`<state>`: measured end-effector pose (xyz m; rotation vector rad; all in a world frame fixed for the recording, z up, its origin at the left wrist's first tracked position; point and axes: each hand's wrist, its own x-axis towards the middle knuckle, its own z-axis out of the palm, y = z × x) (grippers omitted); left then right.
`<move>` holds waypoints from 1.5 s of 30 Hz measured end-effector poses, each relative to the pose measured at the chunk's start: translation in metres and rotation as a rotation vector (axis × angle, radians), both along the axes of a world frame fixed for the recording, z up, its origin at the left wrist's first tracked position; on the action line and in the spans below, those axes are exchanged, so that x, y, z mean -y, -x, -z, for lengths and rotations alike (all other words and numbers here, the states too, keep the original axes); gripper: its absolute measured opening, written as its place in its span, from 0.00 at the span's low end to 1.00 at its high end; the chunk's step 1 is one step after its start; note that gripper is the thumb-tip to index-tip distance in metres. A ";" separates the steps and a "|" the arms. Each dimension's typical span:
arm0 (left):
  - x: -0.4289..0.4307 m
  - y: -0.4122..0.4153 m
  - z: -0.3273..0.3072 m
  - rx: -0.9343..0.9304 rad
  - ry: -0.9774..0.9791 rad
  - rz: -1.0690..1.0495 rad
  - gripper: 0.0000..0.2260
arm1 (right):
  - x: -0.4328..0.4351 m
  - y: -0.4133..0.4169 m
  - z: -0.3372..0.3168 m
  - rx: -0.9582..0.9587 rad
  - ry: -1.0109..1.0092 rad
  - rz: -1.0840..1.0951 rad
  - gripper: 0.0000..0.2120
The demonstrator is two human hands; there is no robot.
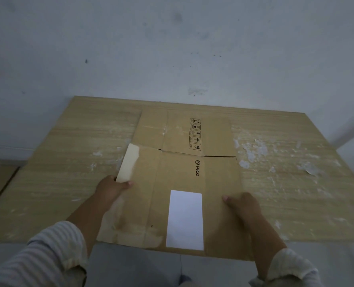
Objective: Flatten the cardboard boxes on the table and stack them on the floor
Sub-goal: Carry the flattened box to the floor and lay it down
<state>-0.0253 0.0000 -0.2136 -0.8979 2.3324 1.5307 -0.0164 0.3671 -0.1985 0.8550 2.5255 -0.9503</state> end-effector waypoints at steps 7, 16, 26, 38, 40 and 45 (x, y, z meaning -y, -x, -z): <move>-0.009 -0.014 -0.010 -0.091 0.081 -0.038 0.19 | 0.013 -0.028 -0.015 -0.177 0.034 0.077 0.24; -0.004 -0.036 -0.041 -0.209 0.110 -0.071 0.18 | 0.015 -0.046 -0.042 -0.285 0.074 0.049 0.24; 0.002 -0.137 -0.076 -0.267 0.122 -0.201 0.18 | 0.022 -0.097 -0.067 -0.348 0.055 -0.078 0.25; 0.109 -0.244 -0.117 -0.363 0.050 -0.406 0.21 | 0.130 -0.141 -0.106 -0.469 0.144 -0.249 0.20; 0.143 -0.258 -0.122 -0.387 0.064 -0.432 0.19 | 0.167 -0.147 -0.108 -0.486 0.171 -0.269 0.21; 0.252 -0.295 -0.138 -0.409 0.077 -0.479 0.19 | 0.285 -0.165 -0.105 -0.482 0.231 -0.318 0.24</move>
